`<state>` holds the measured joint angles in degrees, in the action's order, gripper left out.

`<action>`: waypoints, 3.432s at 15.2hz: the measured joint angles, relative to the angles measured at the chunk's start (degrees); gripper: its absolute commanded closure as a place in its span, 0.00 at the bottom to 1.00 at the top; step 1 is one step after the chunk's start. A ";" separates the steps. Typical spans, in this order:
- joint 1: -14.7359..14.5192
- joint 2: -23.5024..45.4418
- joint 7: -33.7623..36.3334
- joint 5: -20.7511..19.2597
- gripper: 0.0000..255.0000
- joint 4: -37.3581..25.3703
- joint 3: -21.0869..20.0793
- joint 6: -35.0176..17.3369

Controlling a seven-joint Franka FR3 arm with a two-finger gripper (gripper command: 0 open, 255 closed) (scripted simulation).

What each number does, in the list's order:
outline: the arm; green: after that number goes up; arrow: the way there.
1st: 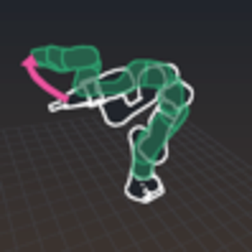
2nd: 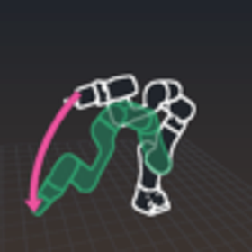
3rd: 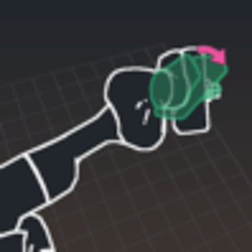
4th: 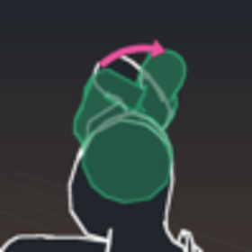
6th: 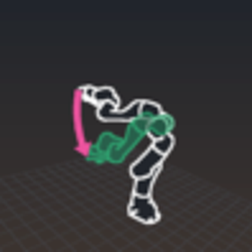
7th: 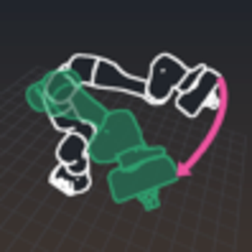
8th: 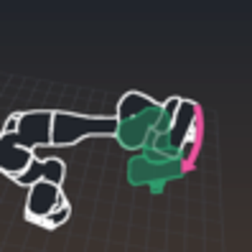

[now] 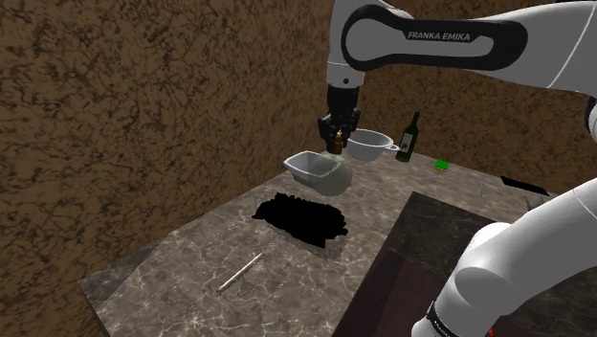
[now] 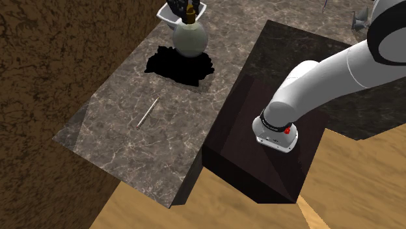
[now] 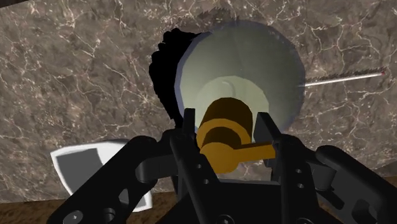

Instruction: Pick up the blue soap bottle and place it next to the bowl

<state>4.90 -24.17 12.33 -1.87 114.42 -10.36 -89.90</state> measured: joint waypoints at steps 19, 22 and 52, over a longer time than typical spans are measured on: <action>9.09 15.97 -24.12 -4.77 1.00 -14.47 16.25 -3.75; 10.66 20.57 -27.93 -4.30 1.00 -19.65 18.41 -3.53; 21.83 48.60 -44.27 2.86 1.00 -44.83 24.56 -7.19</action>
<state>26.73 24.43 -31.94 1.00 69.59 14.20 -97.09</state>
